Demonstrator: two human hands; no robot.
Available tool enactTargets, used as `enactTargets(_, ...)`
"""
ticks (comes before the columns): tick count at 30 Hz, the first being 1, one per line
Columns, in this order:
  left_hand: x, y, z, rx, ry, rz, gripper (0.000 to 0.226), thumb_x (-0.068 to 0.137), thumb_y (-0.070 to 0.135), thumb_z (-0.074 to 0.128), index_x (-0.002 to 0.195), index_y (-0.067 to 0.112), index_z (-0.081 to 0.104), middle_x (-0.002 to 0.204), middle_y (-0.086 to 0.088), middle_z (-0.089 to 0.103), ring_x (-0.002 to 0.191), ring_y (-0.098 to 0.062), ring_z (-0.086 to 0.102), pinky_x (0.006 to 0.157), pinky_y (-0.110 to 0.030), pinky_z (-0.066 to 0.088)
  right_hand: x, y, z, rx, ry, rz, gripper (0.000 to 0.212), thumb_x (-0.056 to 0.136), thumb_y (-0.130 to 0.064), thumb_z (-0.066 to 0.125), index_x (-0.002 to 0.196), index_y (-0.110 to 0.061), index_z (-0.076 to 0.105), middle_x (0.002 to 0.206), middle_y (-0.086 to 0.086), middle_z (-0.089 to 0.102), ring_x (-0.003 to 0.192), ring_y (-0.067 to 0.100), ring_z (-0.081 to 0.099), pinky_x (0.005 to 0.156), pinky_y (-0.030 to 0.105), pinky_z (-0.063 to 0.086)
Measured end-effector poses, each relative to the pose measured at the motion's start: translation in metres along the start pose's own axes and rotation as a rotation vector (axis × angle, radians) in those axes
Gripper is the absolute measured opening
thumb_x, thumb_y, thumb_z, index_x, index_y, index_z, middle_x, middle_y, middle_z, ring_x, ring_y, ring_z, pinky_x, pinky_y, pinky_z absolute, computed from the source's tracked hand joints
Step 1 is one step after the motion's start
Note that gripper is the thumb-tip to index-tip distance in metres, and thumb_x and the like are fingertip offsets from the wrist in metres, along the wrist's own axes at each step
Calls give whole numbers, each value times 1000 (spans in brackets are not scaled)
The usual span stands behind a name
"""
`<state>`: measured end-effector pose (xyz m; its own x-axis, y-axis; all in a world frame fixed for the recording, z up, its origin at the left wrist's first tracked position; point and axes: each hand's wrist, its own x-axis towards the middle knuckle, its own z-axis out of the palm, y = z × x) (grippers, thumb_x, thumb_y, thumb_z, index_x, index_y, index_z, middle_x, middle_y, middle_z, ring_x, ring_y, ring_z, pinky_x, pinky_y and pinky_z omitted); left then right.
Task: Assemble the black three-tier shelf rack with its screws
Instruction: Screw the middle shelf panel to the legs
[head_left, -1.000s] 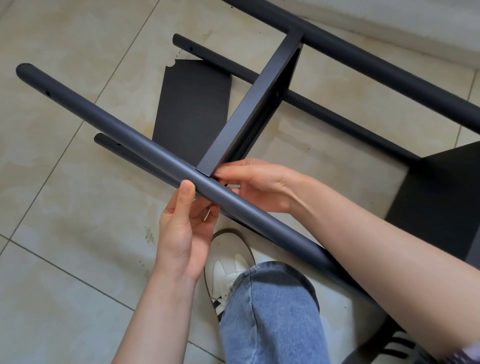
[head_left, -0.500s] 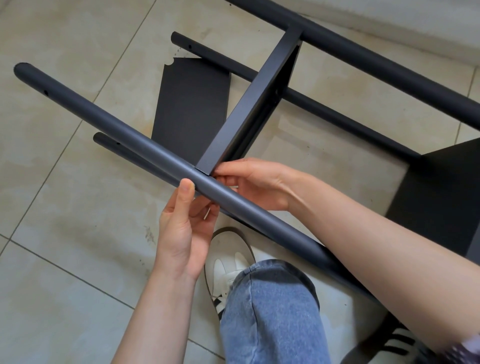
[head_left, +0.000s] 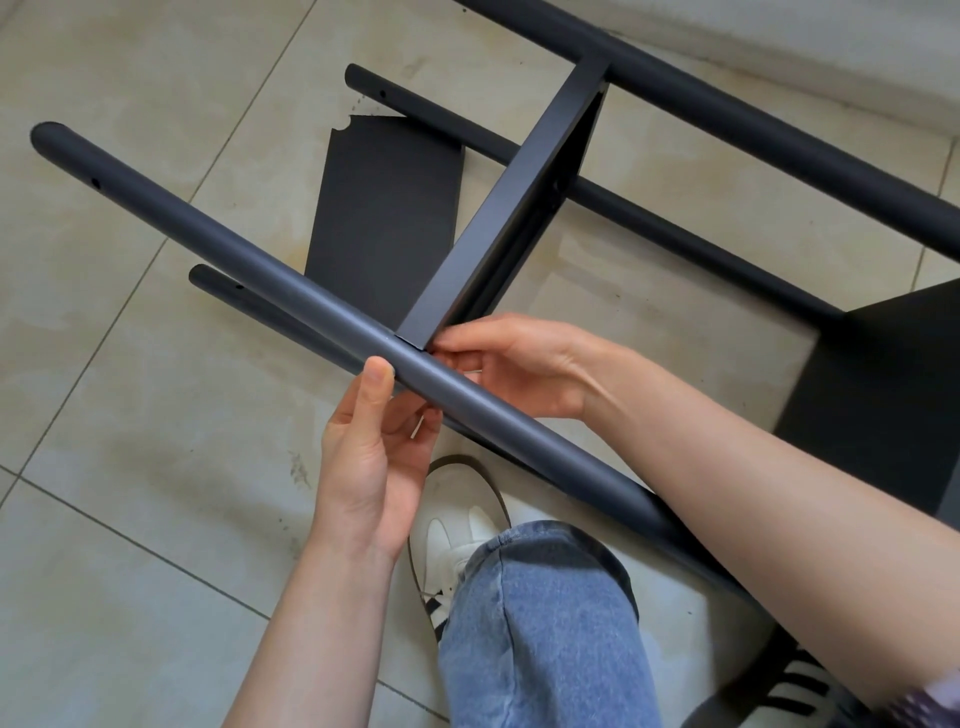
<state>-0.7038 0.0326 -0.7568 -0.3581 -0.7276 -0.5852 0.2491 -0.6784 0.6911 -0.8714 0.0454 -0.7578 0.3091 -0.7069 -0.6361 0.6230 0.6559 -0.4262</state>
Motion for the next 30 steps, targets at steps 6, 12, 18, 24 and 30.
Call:
enactTargets(6,1,0,-1,2,-9,-16,77,39,56,99,102,20,75,110,-11,72,112,-29,66,108,-42,48,2,1,1,10,7,-20,26,97,-17,56,121,-7,59,94,9,60,83,20,58,73,33,57)
enactTargets(12,0,1,-1,9,-16,-7,65,37,56,99,90,24,80,100,-4,76,96,-17,72,96,-32,56,3,0,4,15,5,-24,25,99,-14,54,121,-2,58,90,11,61,78,20,63,68,33,60)
enactTargets(18,1,0,-1,9,2,-6,76,37,56,99,100,21,76,105,-7,74,104,-24,71,104,-37,52,0,0,4,61,7,21,21,99,-14,54,116,-3,60,89,11,60,75,19,61,61,30,58)
enactTargets(24,0,0,1,-7,6,-6,82,36,56,99,104,18,75,110,-12,72,115,-32,68,110,-43,47,4,-2,3,-93,81,-9,22,95,-18,60,114,-8,58,84,7,58,82,19,53,87,34,48)
enactTargets(30,1,0,1,26,-18,-1,65,35,58,99,88,26,81,98,-3,76,93,-15,72,93,-30,56,1,-3,-1,2,16,14,15,94,-13,58,106,-5,60,82,6,59,74,16,57,70,28,56)
